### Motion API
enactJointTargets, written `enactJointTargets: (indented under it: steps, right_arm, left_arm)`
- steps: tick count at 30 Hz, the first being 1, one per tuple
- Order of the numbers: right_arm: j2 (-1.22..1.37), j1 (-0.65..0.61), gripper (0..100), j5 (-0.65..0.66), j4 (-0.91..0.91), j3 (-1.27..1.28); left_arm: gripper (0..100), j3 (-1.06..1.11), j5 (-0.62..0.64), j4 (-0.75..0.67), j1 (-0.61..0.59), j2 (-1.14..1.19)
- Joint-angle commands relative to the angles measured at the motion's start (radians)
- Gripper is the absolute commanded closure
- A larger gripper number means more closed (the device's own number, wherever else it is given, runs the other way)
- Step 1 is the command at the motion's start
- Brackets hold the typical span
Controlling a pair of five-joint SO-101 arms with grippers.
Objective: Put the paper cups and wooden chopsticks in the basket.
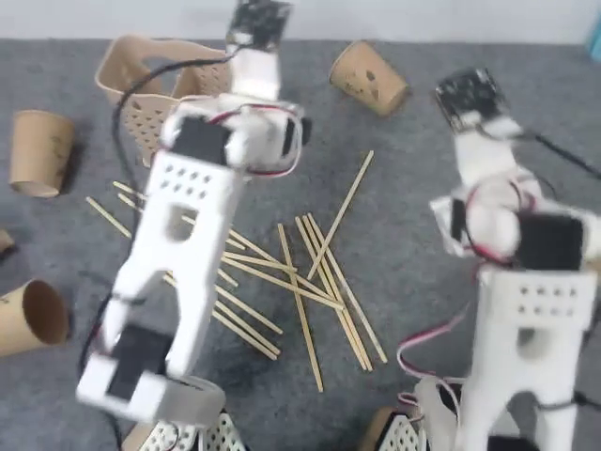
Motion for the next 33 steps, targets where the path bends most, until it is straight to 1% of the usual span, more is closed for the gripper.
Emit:
enactJointTargets:
  steps: [1,7,10,14,16,18,21,27,33]
  right_arm:
    - [-0.136,0.113,99.0,0.075,-0.119,0.221]
    - [-0.266,0.214,99.0,0.114,-0.326,0.575]
    - [-0.305,0.239,99.0,0.124,-0.401,0.706]
    - [-0.328,0.239,99.0,0.121,-0.516,0.870]
    - [-0.331,0.237,99.0,0.118,-0.572,0.939]
    - [-0.331,0.232,99.0,0.117,-0.621,0.997]
    - [-0.331,0.197,99.0,0.117,-0.665,1.074]
    - [-0.331,0.119,99.0,0.117,-0.737,1.186]
    - [-0.331,0.067,99.0,0.123,-0.730,1.229]
  left_arm:
    - [82,-0.219,0.011,0.005,0.023,0.180]
    - [82,-0.499,0.011,0.005,0.025,0.420]
    - [82,-0.641,0.011,0.005,0.005,0.532]
    - [82,-0.806,0.018,-0.012,-0.020,0.692]
    - [82,-0.892,0.061,-0.043,-0.026,0.783]
    - [82,-0.989,0.132,-0.087,-0.041,0.873]
    - [82,-1.132,0.235,-0.206,-0.052,1.017]
    - [83,-1.345,0.241,-0.554,-0.060,1.284]
    - [92,-1.365,0.239,-0.918,-0.057,1.481]
